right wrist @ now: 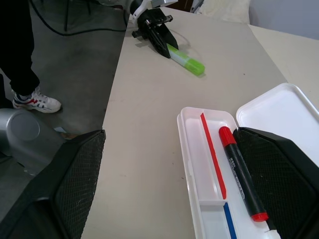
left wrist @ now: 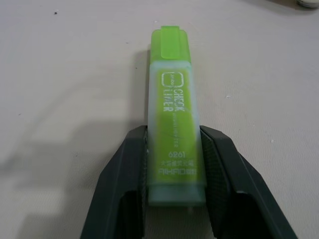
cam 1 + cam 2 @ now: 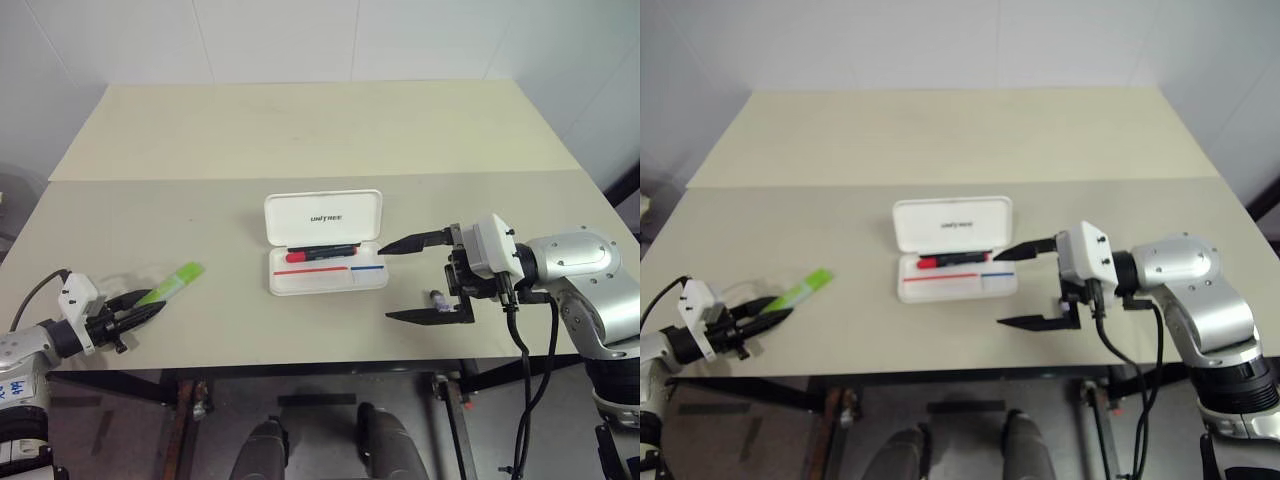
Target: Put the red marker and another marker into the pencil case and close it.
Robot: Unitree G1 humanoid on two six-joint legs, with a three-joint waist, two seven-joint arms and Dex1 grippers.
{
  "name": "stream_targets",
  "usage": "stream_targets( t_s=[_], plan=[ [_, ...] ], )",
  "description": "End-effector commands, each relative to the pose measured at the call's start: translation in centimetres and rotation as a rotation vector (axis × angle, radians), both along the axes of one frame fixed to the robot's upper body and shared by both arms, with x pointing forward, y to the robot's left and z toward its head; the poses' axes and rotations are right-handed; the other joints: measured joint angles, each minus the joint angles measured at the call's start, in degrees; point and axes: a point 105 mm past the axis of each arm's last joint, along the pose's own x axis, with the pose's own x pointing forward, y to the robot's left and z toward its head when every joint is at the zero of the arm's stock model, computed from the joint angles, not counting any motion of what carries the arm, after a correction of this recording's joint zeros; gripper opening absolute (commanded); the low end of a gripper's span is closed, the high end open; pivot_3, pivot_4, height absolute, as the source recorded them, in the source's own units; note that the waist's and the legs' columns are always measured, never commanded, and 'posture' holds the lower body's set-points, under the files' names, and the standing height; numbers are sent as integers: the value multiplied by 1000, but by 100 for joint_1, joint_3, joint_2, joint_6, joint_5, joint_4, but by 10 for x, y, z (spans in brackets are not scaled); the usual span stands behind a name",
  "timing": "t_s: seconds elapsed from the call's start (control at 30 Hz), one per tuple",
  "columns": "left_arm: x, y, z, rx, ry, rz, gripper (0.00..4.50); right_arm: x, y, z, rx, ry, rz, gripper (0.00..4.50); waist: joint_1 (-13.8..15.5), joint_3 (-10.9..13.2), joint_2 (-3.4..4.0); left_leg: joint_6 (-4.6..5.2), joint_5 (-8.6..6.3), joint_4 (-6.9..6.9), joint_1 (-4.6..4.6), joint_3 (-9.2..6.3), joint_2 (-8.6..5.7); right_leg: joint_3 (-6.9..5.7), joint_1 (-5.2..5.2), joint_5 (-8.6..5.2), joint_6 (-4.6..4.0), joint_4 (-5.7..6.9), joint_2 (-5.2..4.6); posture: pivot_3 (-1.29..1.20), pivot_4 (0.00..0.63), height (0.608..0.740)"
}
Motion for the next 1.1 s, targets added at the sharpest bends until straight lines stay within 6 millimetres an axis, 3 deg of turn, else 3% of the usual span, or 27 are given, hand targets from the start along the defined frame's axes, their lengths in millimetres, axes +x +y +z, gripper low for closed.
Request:
stream_targets(
  t_s=[0.03, 0.2, 0.47, 0.57, 0.8, 1.1],
  plan=[
    [-3, -17, 11, -9, -42, -66, 1105, 2, 1, 5, 14, -39, 4, 4500, -6, 0, 0, -1, -1, -1, 0, 0, 0, 1, 0, 0, 0, -1, -1, 0, 150, 740],
    [-2, -37, 41, 17, -124, -140, 1105, 7, 4, -1, 29, -34, 4, 4500, -6, 3, -6, -2, -1, 0, -2, -2, 2, -1, -1, 0, -1, -1, 1, 0, 150, 740],
    [13, -80, 67, 72, -154, -312, 1105, 11, 5, -7, 55, -40, -23, 4500, -5, 4, -6, -2, -1, 0, -1, -2, 2, 0, 0, -1, -1, 0, 3, 0, 150, 740],
    [20, -92, 66, 83, -143, -361, 1105, 11, 6, -8, 60, -43, -36, 4500, -11, 4, -6, -2, -1, 0, -2, -1, 0, 1, 0, 0, 0, -2, 3, 0, 150, 740],
    [44, -147, 70, 78, -151, -545, 1105, 7, -2, -11, 81, -61, -128, 4500, 8, 4, -7, -2, -2, 0, -5, -2, -2, 2, 0, 2, 3, -3, 4, 0, 150, 740],
    [61, -190, 57, 72, -142, -678, 1105, -1, -5, -13, 103, -72, -210, 4500, -24, 7, -12, -2, -1, 3, -6, -2, -4, 3, 1, 5, 8, -3, 4, 0, 150, 740]
  ],
)
